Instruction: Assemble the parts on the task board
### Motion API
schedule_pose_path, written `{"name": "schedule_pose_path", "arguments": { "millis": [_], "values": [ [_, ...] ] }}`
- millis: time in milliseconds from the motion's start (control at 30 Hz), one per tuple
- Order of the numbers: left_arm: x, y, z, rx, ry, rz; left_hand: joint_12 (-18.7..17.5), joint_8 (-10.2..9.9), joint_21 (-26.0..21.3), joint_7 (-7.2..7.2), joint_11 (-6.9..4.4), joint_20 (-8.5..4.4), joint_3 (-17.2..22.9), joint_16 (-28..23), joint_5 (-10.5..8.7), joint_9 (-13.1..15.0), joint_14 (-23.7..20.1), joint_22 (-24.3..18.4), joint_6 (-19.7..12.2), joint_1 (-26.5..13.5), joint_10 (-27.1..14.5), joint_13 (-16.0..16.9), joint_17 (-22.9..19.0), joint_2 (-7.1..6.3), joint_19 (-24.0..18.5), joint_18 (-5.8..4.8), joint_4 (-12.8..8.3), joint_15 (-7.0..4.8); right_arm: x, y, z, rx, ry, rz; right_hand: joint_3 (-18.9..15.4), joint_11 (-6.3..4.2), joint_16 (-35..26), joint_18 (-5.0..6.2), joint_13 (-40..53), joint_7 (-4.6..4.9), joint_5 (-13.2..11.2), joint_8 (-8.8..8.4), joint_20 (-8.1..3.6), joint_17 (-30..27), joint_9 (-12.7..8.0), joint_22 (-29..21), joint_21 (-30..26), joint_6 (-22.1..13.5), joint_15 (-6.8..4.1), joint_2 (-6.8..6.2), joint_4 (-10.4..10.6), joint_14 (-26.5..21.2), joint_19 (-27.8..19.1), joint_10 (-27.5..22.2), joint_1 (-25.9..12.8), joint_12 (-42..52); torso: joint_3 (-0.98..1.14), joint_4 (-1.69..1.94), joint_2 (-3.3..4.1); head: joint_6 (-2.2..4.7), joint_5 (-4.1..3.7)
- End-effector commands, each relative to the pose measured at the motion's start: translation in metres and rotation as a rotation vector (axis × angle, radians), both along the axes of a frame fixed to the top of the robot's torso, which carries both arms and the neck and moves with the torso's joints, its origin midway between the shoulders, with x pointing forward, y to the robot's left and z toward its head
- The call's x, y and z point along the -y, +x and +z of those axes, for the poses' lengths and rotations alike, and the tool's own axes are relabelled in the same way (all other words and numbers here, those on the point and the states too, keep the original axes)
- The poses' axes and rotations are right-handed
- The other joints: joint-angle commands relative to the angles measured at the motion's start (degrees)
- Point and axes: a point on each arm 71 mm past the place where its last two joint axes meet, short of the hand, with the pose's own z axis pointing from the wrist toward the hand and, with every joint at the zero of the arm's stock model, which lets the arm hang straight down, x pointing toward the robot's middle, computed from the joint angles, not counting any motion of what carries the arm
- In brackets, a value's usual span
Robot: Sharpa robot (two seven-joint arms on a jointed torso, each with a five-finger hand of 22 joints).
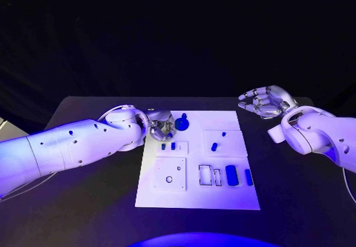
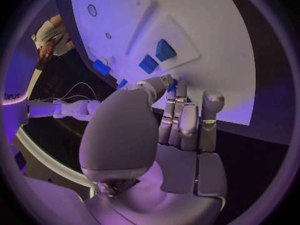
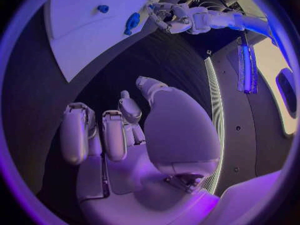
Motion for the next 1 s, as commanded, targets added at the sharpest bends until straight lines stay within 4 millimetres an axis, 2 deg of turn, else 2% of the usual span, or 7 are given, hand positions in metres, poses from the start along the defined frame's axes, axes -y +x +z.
{"name": "schedule_pose_path", "arguments": {
  "millis": [33, 100, 200, 400, 500, 700, 1000],
  "values": [
    [0.0017, -0.0036, -0.0052, -0.019, 0.006, -0.018, -0.30, -0.71, -0.37, 0.02, 0.11, -0.05, 0.01, -0.34, -0.25, -0.44, -0.48, -0.20, -0.92, -0.61, -0.32, 0.14, -0.29, -0.24, -0.48, -0.25, -0.37, 0.00, -0.0011, -0.0003, -0.0001, 0.001, -0.005, 0.015, 0.17, -0.04, -0.25, 0.90, -0.05, 0.07, 0.03, -0.28, 0.18, 6.62, -0.05, 3.68, -0.20, -0.17, 0.32, 0.29, 0.21, 3.86, 2.04, -0.31, -0.03, -0.18, -0.04, 0.00, 0.00, 0.01, -0.01],
    [0.0012, -0.0035, -0.0052, -0.018, 0.005, -0.014, -0.32, -0.80, -0.45, 0.05, 0.13, -0.04, 0.01, -0.35, -0.25, -0.45, -0.51, -0.29, -1.04, -0.63, -0.34, 0.16, -0.33, -0.26, -0.56, -0.22, -0.38, 0.01, -0.0009, -0.0002, -0.0002, 0.001, -0.005, 0.014, 0.17, -0.04, -0.25, 0.90, -0.05, 0.07, 0.03, -0.28, 0.18, 6.62, -0.05, 3.68, -0.20, -0.17, 0.32, 0.29, 0.21, 3.86, 2.04, -0.31, -0.03, -0.18, -0.05, -0.01, 0.01, 0.03, 0.01],
    [0.0007, -0.0034, -0.0052, -0.018, 0.004, -0.010, -0.45, -2.79, -0.74, 0.43, 0.19, 0.11, 0.05, -0.40, -0.22, -0.90, -0.82, -0.41, -3.82, -1.30, -0.46, 0.59, -0.63, -0.88, -0.68, -0.17, -0.43, 0.14, -0.0007, 0.0000, -0.0003, 0.000, -0.006, 0.013, 0.16, -0.04, -0.32, 0.94, -0.14, 0.06, 0.04, -0.28, 0.18, 6.52, -0.05, 3.54, -0.36, -0.17, 0.32, 0.27, 0.21, 3.84, 1.99, -0.36, -0.04, -0.28, -0.07, 0.01, 0.00, 0.11, 0.00],
    [0.0000, -0.0031, -0.0054, -0.021, 0.001, -0.002, -0.42, -3.91, -1.01, 0.66, 0.22, 0.10, 0.00, -0.46, -0.23, -1.13, -1.05, -0.59, -5.48, -1.90, -0.30, 0.91, -1.01, -1.31, -0.80, -0.11, -0.27, 0.16, -0.0008, 0.0002, -0.0006, -0.002, -0.007, 0.013, 0.16, -0.04, -0.32, 0.94, -0.14, 0.06, 0.04, -0.28, 0.18, 6.52, -0.05, 3.54, -0.36, -0.17, 0.32, 0.27, 0.21, 3.84, 1.99, -0.36, -0.04, -0.28, -0.05, 0.05, 0.02, 0.10, -0.17],
    [-0.0003, -0.0028, -0.0056, -0.022, 0.002, 0.002, -0.45, -5.24, -1.29, 0.64, 0.16, 0.06, 0.05, -0.48, -0.23, -1.47, -1.15, -0.76, -7.70, -2.17, -0.23, 1.23, -1.14, -1.64, -0.87, -0.07, -0.22, 0.13, -0.0011, 0.0003, -0.0007, -0.002, -0.007, 0.014, 0.16, -0.04, -0.32, 0.94, -0.14, 0.06, 0.04, -0.28, 0.18, 6.52, -0.05, 3.54, -0.36, -0.17, 0.32, 0.27, 0.21, 3.84, 1.99, -0.36, -0.04, -0.28, -0.07, 0.01, 0.02, 0.06, -0.12],
    [-0.0022, -0.0020, -0.0060, -0.025, 0.007, 0.013, -0.49, -6.03, -1.44, 0.72, 0.17, 0.01, -0.14, -0.48, -0.23, -1.68, -1.19, -0.80, -9.08, -2.48, -0.18, 1.46, -1.21, -1.91, -0.82, -0.06, -0.06, 0.14, -0.0011, 0.0004, -0.0009, -0.003, -0.007, 0.013, 0.14, -0.04, -0.41, 0.96, -0.22, 0.06, 0.03, -0.29, 0.18, 6.41, -0.06, 3.45, -0.48, -0.17, 0.32, 0.23, 0.22, 3.81, 1.96, -0.40, -0.07, -0.38, -0.03, -0.05, 0.01, 0.02, -0.08],
    [-0.0075, -0.0008, -0.0068, -0.030, 0.019, 0.033, -0.63, -7.12, -1.63, 0.38, 0.08, -0.08, -0.79, -0.42, -0.19, -1.92, -1.05, -0.82, -11.36, -2.72, -0.12, 1.75, -1.03, -2.15, -0.66, -0.07, 0.18, 0.08, -0.0013, 0.0004, -0.0024, -0.019, -0.023, 0.018, -0.03, -0.01, -1.29, 1.31, -1.45, 0.07, -0.35, -0.37, 0.19, 5.25, -0.09, 2.08, -2.12, -0.32, 0.34, -0.05, 0.24, 3.47, 1.43, -1.42, -0.19, -1.74, -0.05, 0.05, 0.02, 0.06, -0.09]
  ]
}}
